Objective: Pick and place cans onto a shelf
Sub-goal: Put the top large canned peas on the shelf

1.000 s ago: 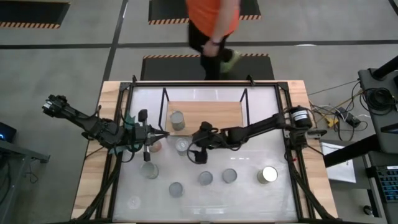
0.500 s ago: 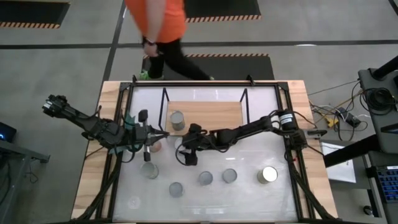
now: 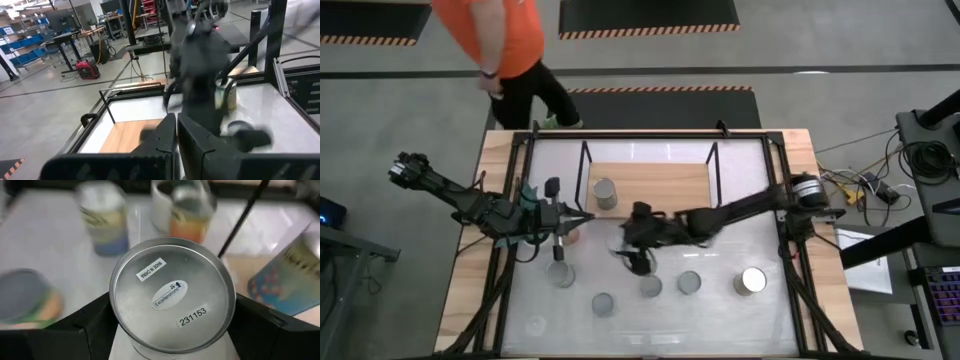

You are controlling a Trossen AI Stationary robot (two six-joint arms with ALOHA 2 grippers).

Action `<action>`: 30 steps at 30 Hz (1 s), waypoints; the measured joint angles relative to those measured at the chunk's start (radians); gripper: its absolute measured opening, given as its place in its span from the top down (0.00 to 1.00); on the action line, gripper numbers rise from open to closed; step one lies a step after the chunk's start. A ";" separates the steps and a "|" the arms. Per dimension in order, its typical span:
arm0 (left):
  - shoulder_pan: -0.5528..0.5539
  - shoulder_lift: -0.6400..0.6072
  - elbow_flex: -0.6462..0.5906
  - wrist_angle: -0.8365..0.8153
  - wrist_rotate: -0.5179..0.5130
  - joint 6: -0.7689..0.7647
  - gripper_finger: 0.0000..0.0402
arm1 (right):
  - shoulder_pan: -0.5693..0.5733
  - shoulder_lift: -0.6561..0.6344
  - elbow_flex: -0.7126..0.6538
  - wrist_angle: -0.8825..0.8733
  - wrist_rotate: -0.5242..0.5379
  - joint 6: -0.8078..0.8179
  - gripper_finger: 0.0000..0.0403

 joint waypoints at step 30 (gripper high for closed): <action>0.028 0.371 0.019 0.501 0.225 -0.051 0.35 | 0.268 -0.488 -0.784 1.232 0.123 -0.637 0.25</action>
